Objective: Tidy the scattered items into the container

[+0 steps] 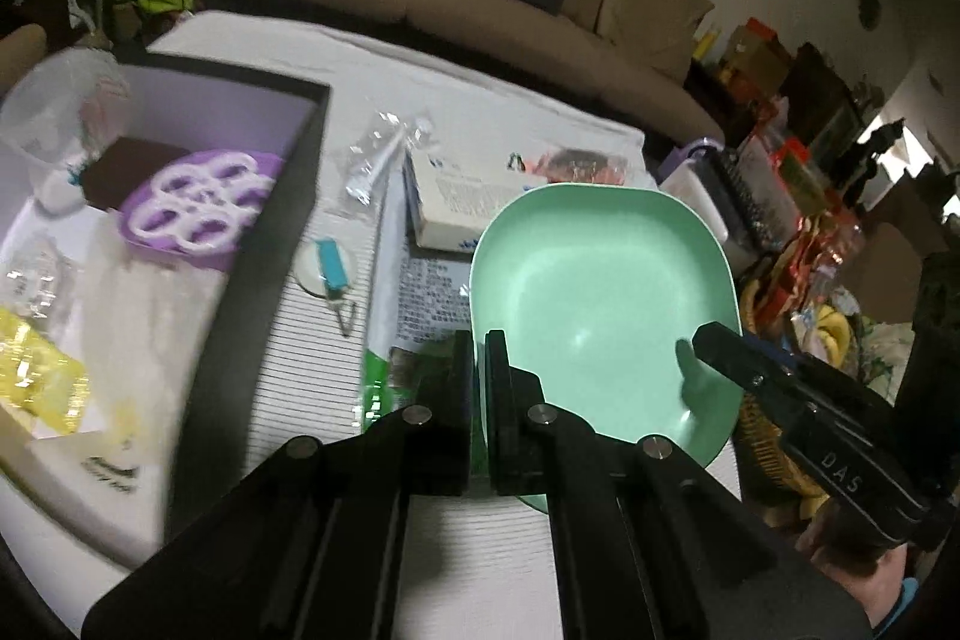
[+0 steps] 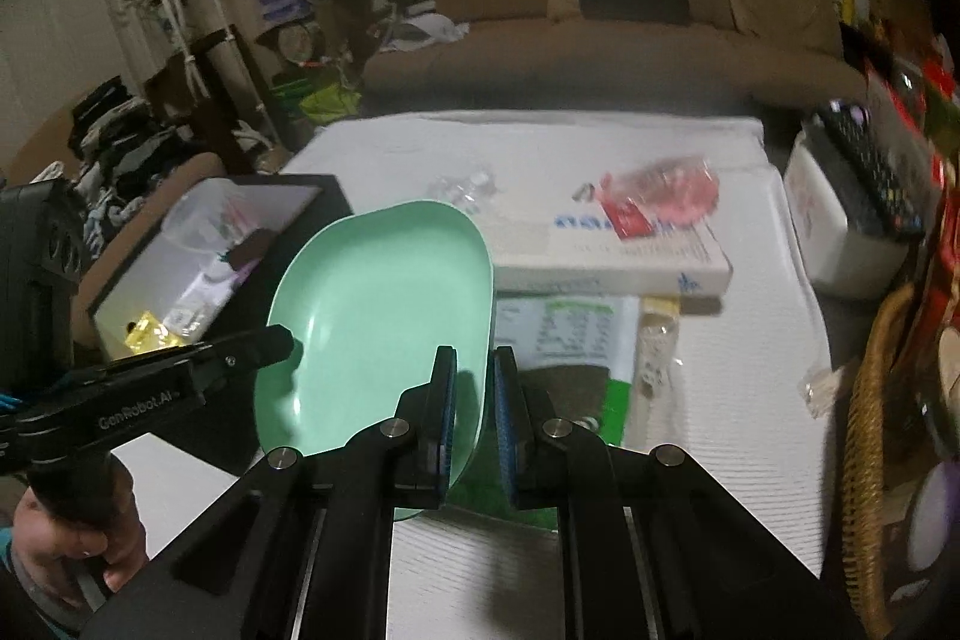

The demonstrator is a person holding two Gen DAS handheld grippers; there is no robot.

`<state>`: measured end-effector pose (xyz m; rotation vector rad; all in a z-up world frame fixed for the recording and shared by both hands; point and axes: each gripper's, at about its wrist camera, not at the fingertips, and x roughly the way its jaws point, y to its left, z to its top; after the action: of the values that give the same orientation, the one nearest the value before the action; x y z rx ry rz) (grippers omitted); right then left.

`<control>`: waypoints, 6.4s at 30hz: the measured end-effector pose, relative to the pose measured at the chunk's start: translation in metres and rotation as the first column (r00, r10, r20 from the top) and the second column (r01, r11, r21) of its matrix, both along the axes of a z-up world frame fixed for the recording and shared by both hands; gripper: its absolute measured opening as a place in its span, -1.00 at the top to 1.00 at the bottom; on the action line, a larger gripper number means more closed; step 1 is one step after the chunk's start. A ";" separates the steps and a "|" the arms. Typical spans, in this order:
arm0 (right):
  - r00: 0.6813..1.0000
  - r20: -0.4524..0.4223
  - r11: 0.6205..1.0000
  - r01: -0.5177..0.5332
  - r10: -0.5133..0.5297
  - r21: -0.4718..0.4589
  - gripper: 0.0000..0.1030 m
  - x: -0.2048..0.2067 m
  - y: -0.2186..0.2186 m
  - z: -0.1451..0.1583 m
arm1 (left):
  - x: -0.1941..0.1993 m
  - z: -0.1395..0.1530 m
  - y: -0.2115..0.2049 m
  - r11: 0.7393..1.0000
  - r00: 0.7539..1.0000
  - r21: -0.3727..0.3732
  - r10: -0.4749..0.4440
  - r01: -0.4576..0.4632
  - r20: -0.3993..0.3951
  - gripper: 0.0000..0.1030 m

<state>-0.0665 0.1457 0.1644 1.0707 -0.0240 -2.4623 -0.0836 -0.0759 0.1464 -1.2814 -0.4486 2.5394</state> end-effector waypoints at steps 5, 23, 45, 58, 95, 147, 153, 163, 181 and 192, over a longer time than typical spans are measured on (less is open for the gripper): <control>0.999 -0.025 0.999 -0.037 0.037 -0.006 0.77 0.013 -0.029 0.025 | 0.015 0.030 -0.033 0.999 0.999 -0.010 0.033 -0.034 -0.031 0.94; 0.960 0.104 0.963 -0.265 0.260 0.043 0.71 0.011 -0.212 -0.002 | -0.005 0.005 -0.192 0.978 0.982 -0.158 0.156 -0.139 0.107 0.94; 0.925 0.199 0.900 -0.365 0.323 0.237 -0.31 0.011 -0.235 -0.009 | -0.033 -0.071 -0.207 0.983 0.954 -0.151 0.139 -0.101 0.267 0.91; 0.934 0.187 0.916 -0.342 0.306 0.210 -0.31 0.011 -0.220 -0.012 | -0.022 -0.040 -0.239 0.967 0.956 -0.181 0.213 -0.178 0.200 0.87; 0.989 0.150 0.989 -0.007 -0.015 0.147 -0.63 0.031 0.046 -0.027 | 0.042 -0.026 0.007 0.992 0.989 -0.047 -0.110 0.114 0.094 -0.50; 0.941 0.320 0.960 0.183 -0.109 -0.213 -0.03 -0.051 0.140 -0.132 | 0.042 -0.123 0.135 0.866 0.868 -0.107 -0.468 0.488 0.167 -0.34; 0.936 0.347 0.947 0.155 -0.050 -0.283 0.34 -0.049 0.139 -0.133 | 0.010 -0.122 0.098 0.938 0.924 0.004 -0.343 0.347 0.169 -0.34; 0.932 0.338 0.971 -0.050 0.130 -0.233 0.74 -0.015 0.088 -0.128 | -0.011 -0.107 0.071 0.964 0.959 0.093 -0.260 0.250 0.113 -0.35; 0.938 0.315 0.942 0.228 -0.145 -0.245 0.12 -0.096 0.154 -0.117 | -0.003 -0.109 0.083 0.957 0.946 0.024 -0.288 0.288 0.146 -0.35; 0.899 0.423 0.819 0.325 -0.112 -0.473 0.01 -0.155 0.156 -0.161 | -0.011 -0.116 0.089 0.951 0.935 0.028 -0.309 0.309 0.172 -0.38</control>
<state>-0.2218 0.3020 0.0032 1.3065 -0.9563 -2.1765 -0.0944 0.0129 0.0309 -1.4541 -0.2564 2.1776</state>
